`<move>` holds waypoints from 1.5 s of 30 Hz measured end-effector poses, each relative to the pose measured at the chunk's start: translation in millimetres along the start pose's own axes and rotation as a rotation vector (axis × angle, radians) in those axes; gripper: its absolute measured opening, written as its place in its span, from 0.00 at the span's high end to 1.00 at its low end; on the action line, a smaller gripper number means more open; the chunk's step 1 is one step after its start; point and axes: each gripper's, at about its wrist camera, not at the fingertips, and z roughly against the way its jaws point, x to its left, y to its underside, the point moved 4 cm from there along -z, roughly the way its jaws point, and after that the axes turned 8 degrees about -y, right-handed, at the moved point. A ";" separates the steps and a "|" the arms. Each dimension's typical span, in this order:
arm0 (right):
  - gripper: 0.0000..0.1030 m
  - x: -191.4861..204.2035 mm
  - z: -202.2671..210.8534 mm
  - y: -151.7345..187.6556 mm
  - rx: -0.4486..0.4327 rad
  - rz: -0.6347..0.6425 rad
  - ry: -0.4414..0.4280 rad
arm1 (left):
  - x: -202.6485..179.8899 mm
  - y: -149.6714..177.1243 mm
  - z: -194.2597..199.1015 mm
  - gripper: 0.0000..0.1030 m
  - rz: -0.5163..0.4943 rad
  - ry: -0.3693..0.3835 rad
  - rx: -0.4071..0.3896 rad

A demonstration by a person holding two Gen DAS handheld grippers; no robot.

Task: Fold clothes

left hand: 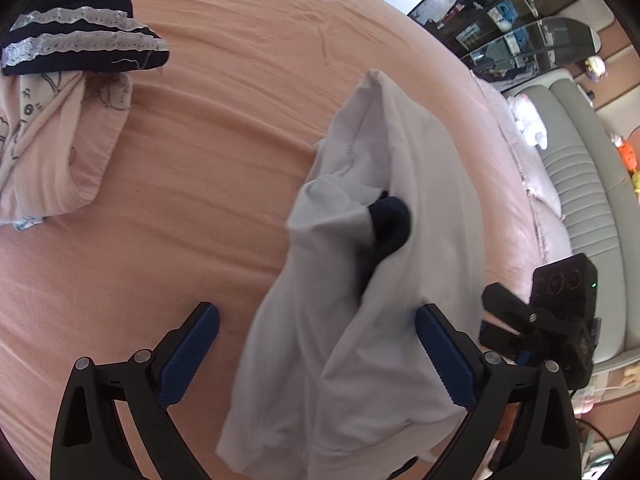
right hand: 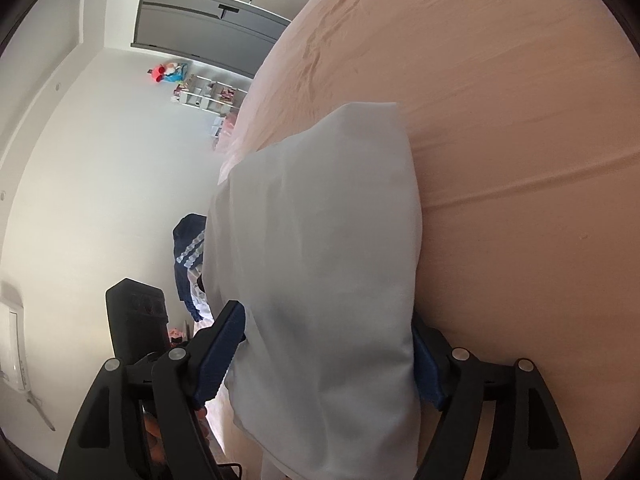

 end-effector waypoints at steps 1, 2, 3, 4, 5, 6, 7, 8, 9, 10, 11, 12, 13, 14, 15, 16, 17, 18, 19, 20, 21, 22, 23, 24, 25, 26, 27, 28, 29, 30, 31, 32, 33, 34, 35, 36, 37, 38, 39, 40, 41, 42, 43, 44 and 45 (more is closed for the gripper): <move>0.25 1.0 -2.4 -0.4 -0.001 -0.002 -0.006 | -3.5 1.0 -2.0 0.03 0.000 0.032 0.002; 0.25 1.9 -4.7 -0.8 -0.001 -0.003 -0.011 | -6.7 1.7 -4.6 0.03 -0.003 0.063 0.007; 0.25 2.9 -7.1 -1.1 -0.002 -0.005 -0.017 | -9.9 2.9 -7.6 0.02 -0.012 0.059 0.010; 0.25 3.8 -9.5 -1.5 -0.003 -0.006 -0.023 | -14.6 5.7 -10.3 0.02 -0.033 0.030 0.009; 0.25 4.8 -11.9 -1.9 -0.004 -0.008 -0.028 | -19.9 9.1 -12.7 0.01 -0.059 -0.003 0.006; 0.25 5.7 -14.2 -2.3 -0.004 -0.009 -0.034 | -24.1 11.1 -12.3 0.00 -0.073 -0.028 -0.002; 0.25 6.1 -14.6 -2.0 -0.010 -0.011 -0.028 | -27.9 12.7 -10.8 0.00 -0.083 -0.049 -0.011; 0.26 6.2 -14.5 -1.6 -0.017 -0.012 -0.019 | -31.6 14.2 -9.2 0.00 -0.093 -0.070 -0.020; 0.26 6.4 -14.3 -1.2 -0.023 -0.014 -0.010 | -32.4 16.1 -7.7 0.00 -0.091 -0.079 -0.030; 0.26 6.5 -14.1 -0.8 -0.030 -0.015 -0.001 | -32.0 18.1 -6.2 0.00 -0.083 -0.084 -0.039; 0.29 6.7 -13.9 -0.4 -0.037 -0.016 0.008 | -31.5 20.1 -4.8 0.00 -0.076 -0.088 -0.049; 0.36 6.9 -13.7 0.1 -0.044 -0.018 0.017 | -32.5 21.4 -4.9 0.00 -0.067 -0.094 -0.054; 0.40 7.0 -13.6 0.5 -0.051 -0.019 0.026 | -34.0 22.3 -5.6 0.00 -0.057 -0.100 -0.058; 0.44 7.2 -13.4 0.9 -0.057 -0.021 0.035 | -34.1 24.0 -5.2 0.01 -0.037 -0.098 -0.069; 0.46 7.3 -13.2 1.3 -0.064 -0.022 0.044 | -33.3 25.6 -3.3 0.03 -0.012 -0.086 -0.077; 0.47 7.5 -13.0 1.8 -0.071 -0.024 0.053 | -32.2 26.8 -0.9 0.05 0.011 -0.074 -0.084; 0.49 7.7 -12.7 2.2 -0.078 -0.025 0.062 | -31.1 28.0 2.0 0.10 0.029 -0.068 -0.091; 0.51 7.8 -12.5 2.6 -0.085 -0.027 0.071 | -32.2 28.4 5.2 0.18 0.044 -0.063 -0.101; 0.52 8.0 -12.3 3.1 -0.091 -0.028 0.080 | -31.0 29.5 8.3 0.23 0.069 -0.052 -0.109; 0.56 8.2 -12.1 3.5 -0.098 -0.029 0.089 | -28.5 30.9 11.2 0.32 0.096 -0.040 -0.116; 0.60 11.5 -11.6 4.1 -0.104 -0.016 0.107 | -24.1 33.2 15.1 0.40 0.136 -0.029 -0.122; 0.61 15.8 -10.9 4.8 -0.110 0.001 0.127 | -20.3 35.0 17.4 0.42 0.173 -0.022 -0.127; 0.63 20.2 -10.3 5.4 -0.115 0.018 0.147 | -16.9 36.5 18.8 0.45 0.208 -0.017 -0.131; 0.64 24.5 -9.6 6.1 -0.120 0.035 0.168 | -15.4 38.1 21.0 0.48 0.227 -0.019 -0.139; 0.65 28.8 -9.0 6.7 -0.126 0.053 0.188 | -16.2 39.9 23.7 0.50 0.232 -0.028 -0.147; 0.67 33.2 -8.3 7.3 -0.131 0.070 0.208 | -18.1 38.6 25.2 0.52 0.231 -0.037 -0.154; 0.67 37.6 -7.6 7.9 -0.137 0.087 0.229 | -18.4 38.3 27.1 0.53 0.230 -0.042 -0.160; 0.67 41.9 -6.8 8.5 -0.142 0.105 0.249 | -20.8 36.1 26.8 0.54 0.232 -0.045 -0.165; 0.67 46.3 -6.1 9.1 -0.148 0.122 0.269 | -24.3 32.9 25.4 0.57 0.236 -0.047 -0.169; 0.68 50.8 -5.3 9.6 -0.153 0.139 0.290 | -25.3 32.5 27.8 0.59 0.240 -0.043 -0.175; 0.68 55.2 -4.6 10.2 -0.158 0.157 0.310 | -33.7 26.7 21.7 0.59 0.244 -0.039 -0.179; 0.68 59.6 -3.8 10.8 -0.164 0.174 0.330 | -40.3 22.3 17.8 0.60 0.247 -0.037 -0.183; 0.68 64.1 -2.1 10.7 -0.167 0.194 0.345 | -42.9 20.0 18.4 0.61 0.249 -0.033 -0.188; 0.68 68.1 -0.1 10.6 -0.171 0.212 0.352 | -44.7 17.8 19.6 0.61 0.251 -0.028 -0.193; 0.68 70.6 3.0 11.0 -0.176 0.218 0.346 | -47.8 15.8 21.1 0.61 0.248 -0.029 -0.199; 0.68 72.7 6.6 11.6 -0.180 0.222 0.335 | -51.4 13.8 22.6 0.61 0.244 -0.033 -0.204; 0.68 75.2 9.0 12.7 -0.185 0.223 0.322 | -55.0 11.8 24.2 0.61 0.239 -0.036 -0.209; 0.68 77.9 11.1 13.8 -0.190 0.223 0.309 | -59.3 10.4 27.1 0.61 0.233 -0.041 -0.215; 0.68 81.5 14.3 14.1 -0.197 0.228 0.300 | -63.1 10.3 31.2 0.61 0.225 -0.043 -0.220; 0.68 85.4 17.8 14.1 -0.204 0.233 0.293 | -67.9 9.3 33.9 0.61 0.219 -0.043 -0.227; 0.68 90.0 20.0 14.5 -0.213 0.238 0.287 | -73.2 7.8 36.1 0.61 0.215 -0.044 -0.234; 0.68 95.2 22.5 14.0 -0.220 0.241 0.281 | -78.6 6.2 38.3 0.61 0.210 -0.044 -0.242; 0.68 100.5 25.2 13.2 -0.228 0.244 0.275 | -84.6 4.3 39.4 0.61 0.205 -0.044 -0.250; 0.68 105.0 29.4 13.1 -0.235 0.245 0.267 | -90.5 2.6 41.1 0.61 0.199 -0.042 -0.256; 0.68 109.2 34.0 13.1 -0.242 0.246 0.259 | -97.3 -0.1 42.1 0.61 0.193 -0.041 -0.264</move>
